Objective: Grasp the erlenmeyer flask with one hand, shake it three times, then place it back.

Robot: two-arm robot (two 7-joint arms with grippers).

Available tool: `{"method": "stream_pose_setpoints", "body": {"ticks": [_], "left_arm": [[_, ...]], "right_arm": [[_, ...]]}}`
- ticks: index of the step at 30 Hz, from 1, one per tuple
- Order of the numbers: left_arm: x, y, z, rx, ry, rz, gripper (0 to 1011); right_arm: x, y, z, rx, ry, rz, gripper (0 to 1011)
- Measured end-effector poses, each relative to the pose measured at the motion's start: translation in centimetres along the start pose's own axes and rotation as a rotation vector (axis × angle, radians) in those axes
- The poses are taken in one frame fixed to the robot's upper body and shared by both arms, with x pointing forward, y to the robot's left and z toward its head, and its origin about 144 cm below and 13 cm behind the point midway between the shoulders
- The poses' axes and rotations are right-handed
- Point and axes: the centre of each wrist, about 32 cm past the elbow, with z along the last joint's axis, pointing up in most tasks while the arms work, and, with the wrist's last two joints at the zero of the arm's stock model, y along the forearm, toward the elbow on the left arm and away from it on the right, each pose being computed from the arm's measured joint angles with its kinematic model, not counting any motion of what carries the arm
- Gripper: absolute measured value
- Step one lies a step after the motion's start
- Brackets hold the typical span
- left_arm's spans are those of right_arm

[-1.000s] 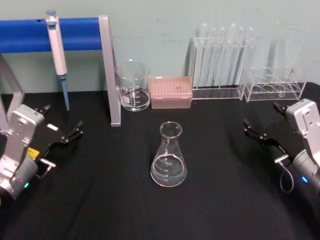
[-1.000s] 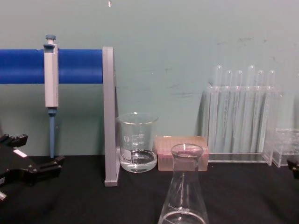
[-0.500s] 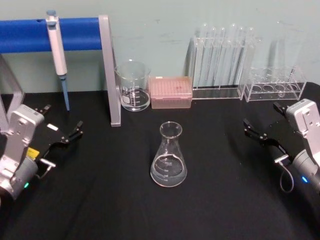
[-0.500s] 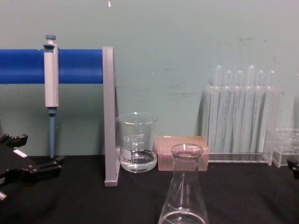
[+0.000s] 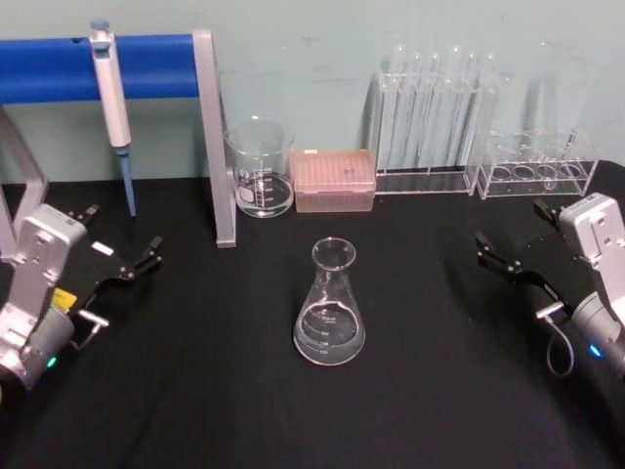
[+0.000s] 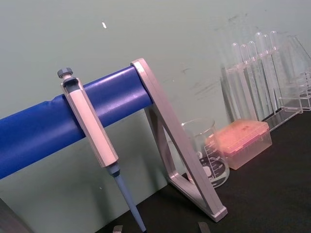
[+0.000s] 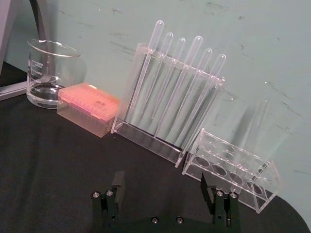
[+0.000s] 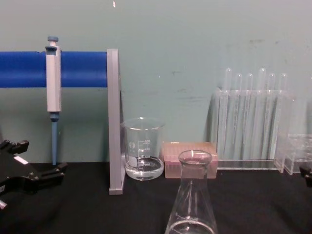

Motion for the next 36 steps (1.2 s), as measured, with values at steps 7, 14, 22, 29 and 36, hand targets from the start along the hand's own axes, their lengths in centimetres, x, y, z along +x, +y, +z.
{"method": "stream_pose_setpoints", "body": {"ticks": [7, 14, 22, 29, 36], "left_arm": [[0.0, 0.0, 0.0, 0.0, 0.0, 0.0, 1001], [0.0, 0.0, 0.0, 0.0, 0.0, 0.0, 1001], [0.0, 0.0, 0.0, 0.0, 0.0, 0.0, 1001], [0.0, 0.0, 0.0, 0.0, 0.0, 0.0, 1001], [0.0, 0.0, 0.0, 0.0, 0.0, 0.0, 1001]], "right_arm": [[0.4, -0.1, -0.2, 0.007, -0.008, 0.005, 1000], [1.4, -0.8, -0.3, 0.021, 0.003, 0.044, 1000], [1.9, -2.5, -0.2, 0.017, 0.029, 0.096, 1000], [1.8, -4.5, 0.1, 0.005, 0.069, 0.174, 1000], [1.4, -5.7, 0.6, 0.014, 0.112, 0.252, 1000]]}}
